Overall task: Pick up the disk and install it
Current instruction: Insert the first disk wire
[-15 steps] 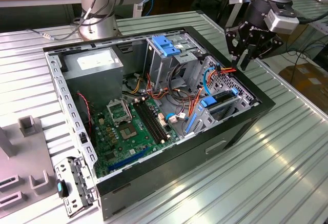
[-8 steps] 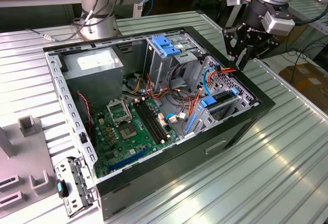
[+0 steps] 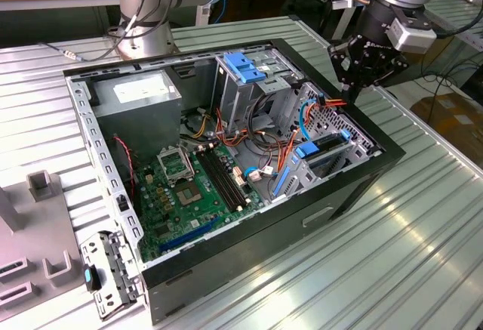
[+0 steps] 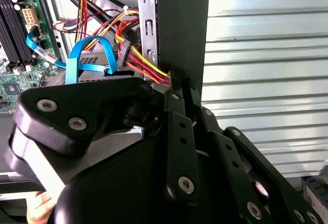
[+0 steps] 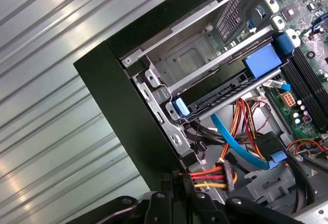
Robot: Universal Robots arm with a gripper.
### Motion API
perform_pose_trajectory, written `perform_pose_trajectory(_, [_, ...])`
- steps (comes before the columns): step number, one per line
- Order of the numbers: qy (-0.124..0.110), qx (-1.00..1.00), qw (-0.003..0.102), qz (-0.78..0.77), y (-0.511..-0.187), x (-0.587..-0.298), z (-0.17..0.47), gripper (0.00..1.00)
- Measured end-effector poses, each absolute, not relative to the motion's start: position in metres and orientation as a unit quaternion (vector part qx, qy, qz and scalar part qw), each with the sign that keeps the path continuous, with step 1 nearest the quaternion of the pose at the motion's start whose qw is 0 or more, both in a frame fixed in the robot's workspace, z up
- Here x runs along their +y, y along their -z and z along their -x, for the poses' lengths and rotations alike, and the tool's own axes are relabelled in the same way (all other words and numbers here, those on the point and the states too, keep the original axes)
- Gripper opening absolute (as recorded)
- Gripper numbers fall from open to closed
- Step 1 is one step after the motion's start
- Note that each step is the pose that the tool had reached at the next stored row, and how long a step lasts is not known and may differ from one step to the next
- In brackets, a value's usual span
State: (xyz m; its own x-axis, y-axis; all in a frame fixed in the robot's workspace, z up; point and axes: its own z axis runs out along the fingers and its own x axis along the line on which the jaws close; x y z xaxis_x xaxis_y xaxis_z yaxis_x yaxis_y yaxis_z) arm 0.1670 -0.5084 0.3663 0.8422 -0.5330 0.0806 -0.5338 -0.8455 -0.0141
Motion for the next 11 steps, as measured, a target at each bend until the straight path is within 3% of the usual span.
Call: perform_pose_trajectory(11, [-0.041,-0.284,0.005,-0.958,-0.3754,-0.5084,-0.1669,0.16])
